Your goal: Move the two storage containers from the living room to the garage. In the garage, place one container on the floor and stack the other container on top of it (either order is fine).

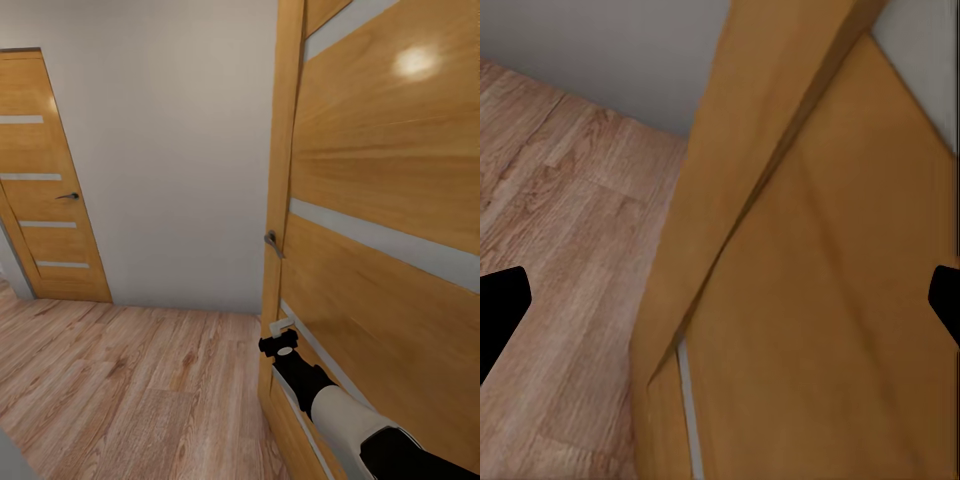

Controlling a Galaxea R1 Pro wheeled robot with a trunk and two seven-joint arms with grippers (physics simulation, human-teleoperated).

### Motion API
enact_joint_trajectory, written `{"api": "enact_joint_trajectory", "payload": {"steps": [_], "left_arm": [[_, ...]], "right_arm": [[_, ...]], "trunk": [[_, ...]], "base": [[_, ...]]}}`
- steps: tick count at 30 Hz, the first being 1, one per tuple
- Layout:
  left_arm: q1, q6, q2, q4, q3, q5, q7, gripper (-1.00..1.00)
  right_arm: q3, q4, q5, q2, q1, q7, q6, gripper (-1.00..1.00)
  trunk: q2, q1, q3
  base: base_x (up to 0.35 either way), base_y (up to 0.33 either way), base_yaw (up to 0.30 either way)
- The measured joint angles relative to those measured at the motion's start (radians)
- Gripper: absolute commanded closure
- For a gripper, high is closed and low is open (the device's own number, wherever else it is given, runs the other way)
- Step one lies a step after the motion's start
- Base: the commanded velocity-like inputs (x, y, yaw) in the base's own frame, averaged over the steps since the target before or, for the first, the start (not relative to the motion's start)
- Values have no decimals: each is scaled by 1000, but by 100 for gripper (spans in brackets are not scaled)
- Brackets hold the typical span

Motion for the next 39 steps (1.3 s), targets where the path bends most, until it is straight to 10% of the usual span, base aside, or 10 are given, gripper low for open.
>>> {"api": "enact_joint_trajectory", "payload": {"steps": [39], "left_arm": [[0, 0, 0, 1, -1, 0, 0, -100]], "right_arm": [[7, 53, -2, 0, 0, -30, -124, -100]], "trunk": [[0, 0, 0]], "base": [[104, -3, 0]]}}
